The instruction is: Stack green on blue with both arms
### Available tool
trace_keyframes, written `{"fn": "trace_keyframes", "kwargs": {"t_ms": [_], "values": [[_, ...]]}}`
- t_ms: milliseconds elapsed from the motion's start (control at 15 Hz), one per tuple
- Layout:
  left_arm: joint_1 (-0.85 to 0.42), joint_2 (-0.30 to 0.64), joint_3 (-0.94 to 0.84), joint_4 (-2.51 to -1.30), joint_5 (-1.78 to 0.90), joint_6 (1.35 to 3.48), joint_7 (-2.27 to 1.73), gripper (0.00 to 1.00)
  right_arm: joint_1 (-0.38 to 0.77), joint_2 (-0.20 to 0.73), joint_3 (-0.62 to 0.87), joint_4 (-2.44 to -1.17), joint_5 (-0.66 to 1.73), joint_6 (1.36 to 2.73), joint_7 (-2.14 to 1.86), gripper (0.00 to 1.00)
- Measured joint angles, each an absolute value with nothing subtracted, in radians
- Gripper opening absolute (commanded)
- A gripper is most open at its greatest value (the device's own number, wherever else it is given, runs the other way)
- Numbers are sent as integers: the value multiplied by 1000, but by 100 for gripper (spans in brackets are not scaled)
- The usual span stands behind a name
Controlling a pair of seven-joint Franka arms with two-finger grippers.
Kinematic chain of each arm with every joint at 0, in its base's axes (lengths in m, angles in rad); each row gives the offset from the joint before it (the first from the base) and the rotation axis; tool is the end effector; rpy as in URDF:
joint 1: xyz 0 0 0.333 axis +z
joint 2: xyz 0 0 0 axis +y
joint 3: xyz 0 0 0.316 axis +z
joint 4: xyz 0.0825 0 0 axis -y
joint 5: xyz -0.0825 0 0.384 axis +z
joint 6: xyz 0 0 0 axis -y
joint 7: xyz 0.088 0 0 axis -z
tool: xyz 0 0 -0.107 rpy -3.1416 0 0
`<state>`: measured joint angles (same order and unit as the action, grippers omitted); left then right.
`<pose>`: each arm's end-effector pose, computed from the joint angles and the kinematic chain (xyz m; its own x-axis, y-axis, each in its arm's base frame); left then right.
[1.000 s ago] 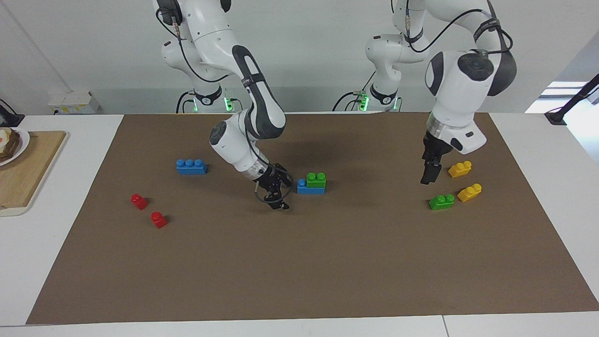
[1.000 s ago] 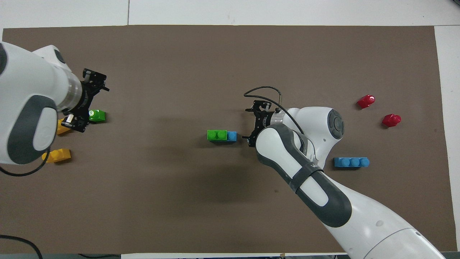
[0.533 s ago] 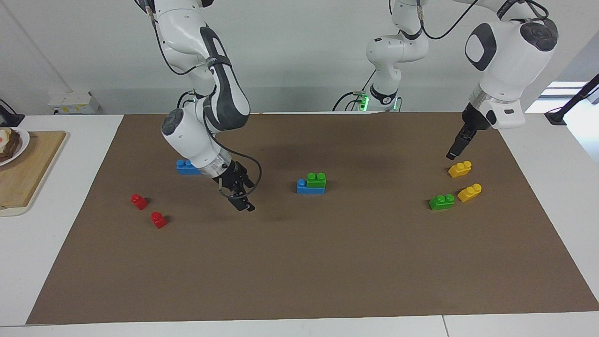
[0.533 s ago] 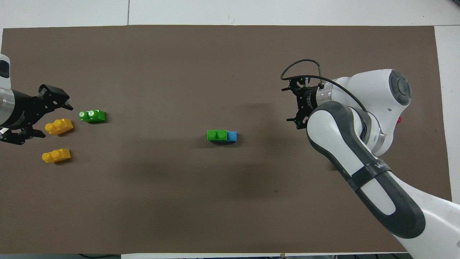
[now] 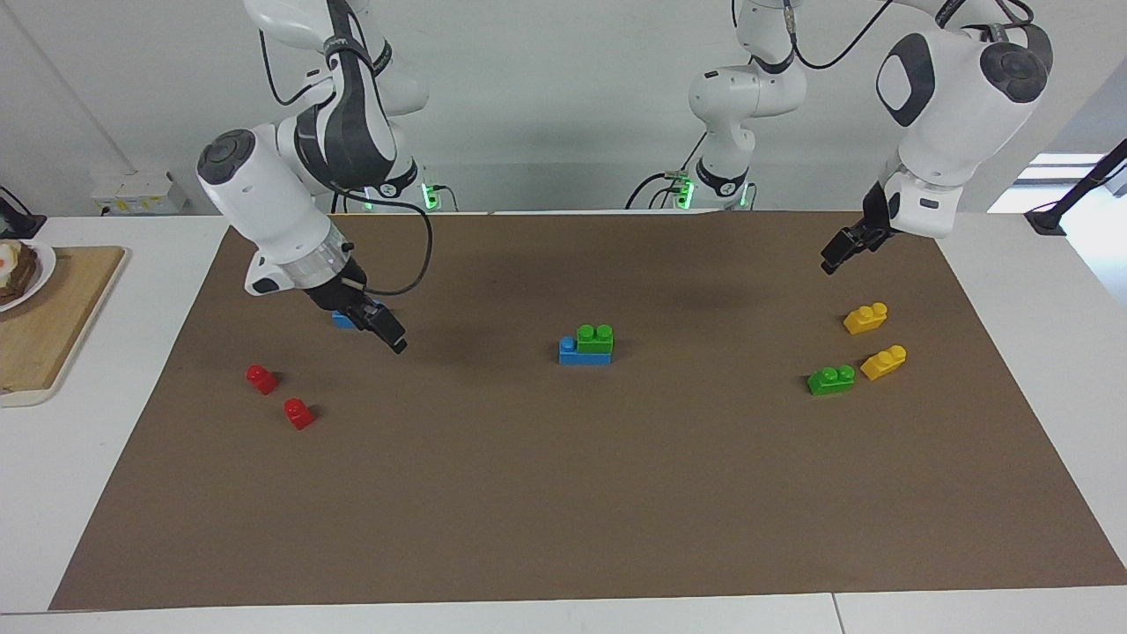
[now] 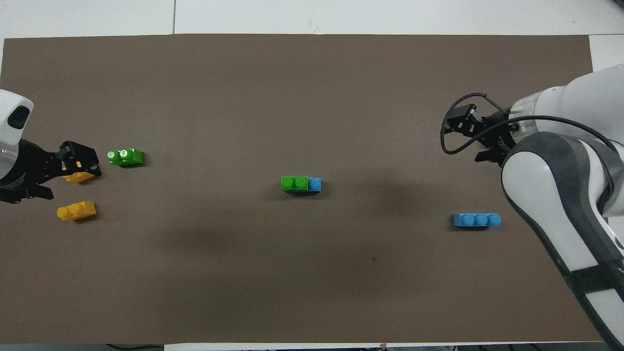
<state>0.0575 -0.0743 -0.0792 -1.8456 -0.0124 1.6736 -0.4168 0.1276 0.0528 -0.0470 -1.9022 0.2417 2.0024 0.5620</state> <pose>0.5286 -0.0138 0.5434 0.9175 0.3869 -0.0919 0.3854 -0.9221 -0.0338 0.5765 0.0615 0.4757 0.8395 -0.5364 -0.0862 -0.5418 -0.8151 -0.2051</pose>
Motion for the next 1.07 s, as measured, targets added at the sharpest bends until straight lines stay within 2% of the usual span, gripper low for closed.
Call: {"fn": "trace_keyframes", "kwargs": {"t_ms": [400, 600, 800, 1067], "values": [[57, -69, -28, -1796, -12, 1647, -253, 100, 115, -142, -41, -1848, 89, 1715, 250, 100], [40, -48, -33, -1708, -12, 1608, -209, 100, 116, -223, -34, -1846, 52, 1670, 161, 100], [24, -35, -40, -1691, -12, 1585, -186, 100, 106, -215, -45, -1837, 43, 1670, 61, 100], [21, -33, -39, -1679, -12, 1584, -141, 100, 53, -117, -59, -1766, 42, 1641, 5, 100]]}}
